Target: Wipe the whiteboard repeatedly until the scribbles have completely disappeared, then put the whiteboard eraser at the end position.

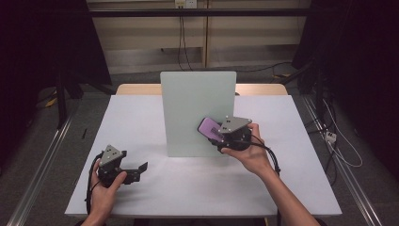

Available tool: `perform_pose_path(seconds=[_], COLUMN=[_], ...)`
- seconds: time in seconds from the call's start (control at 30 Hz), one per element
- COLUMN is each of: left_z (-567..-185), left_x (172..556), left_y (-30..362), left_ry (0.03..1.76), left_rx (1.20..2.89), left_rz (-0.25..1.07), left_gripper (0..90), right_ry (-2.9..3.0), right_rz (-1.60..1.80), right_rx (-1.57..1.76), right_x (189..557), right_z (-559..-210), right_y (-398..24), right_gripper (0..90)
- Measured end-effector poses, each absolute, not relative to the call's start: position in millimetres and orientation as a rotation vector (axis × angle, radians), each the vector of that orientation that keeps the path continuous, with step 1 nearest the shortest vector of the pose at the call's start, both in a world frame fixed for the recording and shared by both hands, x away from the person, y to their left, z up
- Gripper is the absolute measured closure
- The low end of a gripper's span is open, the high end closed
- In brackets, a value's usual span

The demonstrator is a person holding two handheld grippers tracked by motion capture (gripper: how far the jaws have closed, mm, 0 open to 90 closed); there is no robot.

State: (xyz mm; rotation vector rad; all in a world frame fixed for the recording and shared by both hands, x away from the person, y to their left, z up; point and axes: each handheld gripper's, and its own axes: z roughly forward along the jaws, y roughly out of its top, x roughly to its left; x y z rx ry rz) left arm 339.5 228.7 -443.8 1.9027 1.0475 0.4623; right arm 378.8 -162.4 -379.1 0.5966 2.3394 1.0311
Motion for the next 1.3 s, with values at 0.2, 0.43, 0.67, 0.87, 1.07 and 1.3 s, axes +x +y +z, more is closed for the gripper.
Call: perform_pose_path(seconds=[0.2, 0.43, 0.67, 0.87, 1.07, 1.3], left_z=[-444.4, -443.1, -442.9, -443.7, -443.1, -441.7], left_x=[342.4, 340.5, 337.0, 338.0, 338.7, 339.8], left_y=[226.3, 226.5, 228.0, 230.5, 230.7, 227.4], left_ry=[1.039, 1.04, 1.043, 1.048, 1.047, 1.035], left_rx=[1.908, 1.906, 1.908, 1.901, 1.897, 1.903], left_rz=[0.455, 0.462, 0.467, 0.465, 0.458, 0.464], left_gripper=[4.9, 4.9, 4.9, 4.9, 4.9, 5.0], right_ry=[2.393, 2.42, 2.435, 2.501, 2.544, 2.62], right_rz=[1.083, 1.173, 1.221, 1.218, 1.225, 1.224], right_rx=[0.623, 0.653, 0.681, 0.692, 0.709, 0.674], right_x=[378.1, 372.1, 369.5, 371.1, 370.5, 364.8], right_z=[-390.6, -392.4, -389.6, -387.7, -388.7, -389.0], right_y=[-160.8, -167.0, -173.5, -174.0, -172.1, -168.7], right_gripper=[41.0, 41.0, 41.0, 41.0, 41.0, 41.0])
